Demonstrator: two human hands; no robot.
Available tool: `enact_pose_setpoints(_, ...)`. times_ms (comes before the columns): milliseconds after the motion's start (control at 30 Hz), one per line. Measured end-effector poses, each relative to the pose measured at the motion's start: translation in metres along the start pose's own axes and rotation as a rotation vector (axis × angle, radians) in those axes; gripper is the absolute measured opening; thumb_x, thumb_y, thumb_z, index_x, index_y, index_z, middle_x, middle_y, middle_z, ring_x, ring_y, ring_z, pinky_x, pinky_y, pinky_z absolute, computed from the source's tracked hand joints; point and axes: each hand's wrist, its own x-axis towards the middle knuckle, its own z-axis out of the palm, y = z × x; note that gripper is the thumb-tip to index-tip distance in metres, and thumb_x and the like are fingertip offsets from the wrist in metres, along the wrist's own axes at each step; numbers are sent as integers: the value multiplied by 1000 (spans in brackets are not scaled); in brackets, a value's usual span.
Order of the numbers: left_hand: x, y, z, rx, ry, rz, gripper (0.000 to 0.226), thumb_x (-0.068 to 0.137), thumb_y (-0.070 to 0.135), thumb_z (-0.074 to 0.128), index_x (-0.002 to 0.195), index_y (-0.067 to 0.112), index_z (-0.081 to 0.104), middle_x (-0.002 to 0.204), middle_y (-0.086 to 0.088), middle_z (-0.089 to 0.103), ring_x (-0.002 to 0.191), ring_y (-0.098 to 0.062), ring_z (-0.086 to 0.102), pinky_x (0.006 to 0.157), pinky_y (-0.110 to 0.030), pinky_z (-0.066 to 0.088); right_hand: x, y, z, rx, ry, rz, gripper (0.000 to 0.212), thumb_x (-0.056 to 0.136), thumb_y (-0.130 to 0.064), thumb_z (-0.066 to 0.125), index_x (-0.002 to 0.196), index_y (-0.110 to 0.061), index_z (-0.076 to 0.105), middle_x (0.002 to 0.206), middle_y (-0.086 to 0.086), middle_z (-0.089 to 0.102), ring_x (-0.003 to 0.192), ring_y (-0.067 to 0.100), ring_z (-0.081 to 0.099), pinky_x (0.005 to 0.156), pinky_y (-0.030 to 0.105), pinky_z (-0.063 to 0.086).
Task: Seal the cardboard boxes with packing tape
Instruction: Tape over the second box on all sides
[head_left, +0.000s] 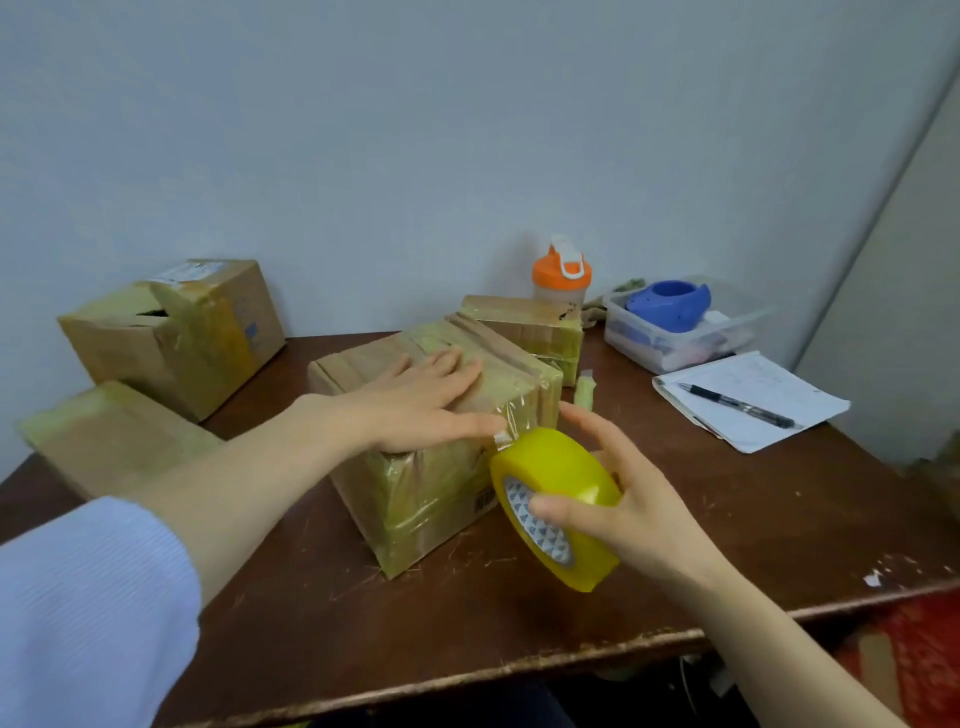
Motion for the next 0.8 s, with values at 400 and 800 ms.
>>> enact_pose_setpoints(400, 29, 7, -11, 57, 70, -302, 116, 69, 87, 6, 150, 5, -6, 158, -13, -8, 146, -24, -6, 116, -38, -4, -6, 24, 9, -36, 57, -205, 62, 77, -23, 78, 120, -58, 49, 121, -39, 51, 108, -11, 54, 78, 9, 47)
enact_pose_setpoints(800, -16, 29, 7, 214, 133, -158, 80, 93, 62, 16, 150, 7, 4, 158, -15, 6, 146, -26, 9, 117, -38, 11, 4, 18, 8, 26, 28, -151, 62, 75, -19, 78, 113, -61, 52, 111, -37, 57, 102, -8, 58, 76, 16, 52)
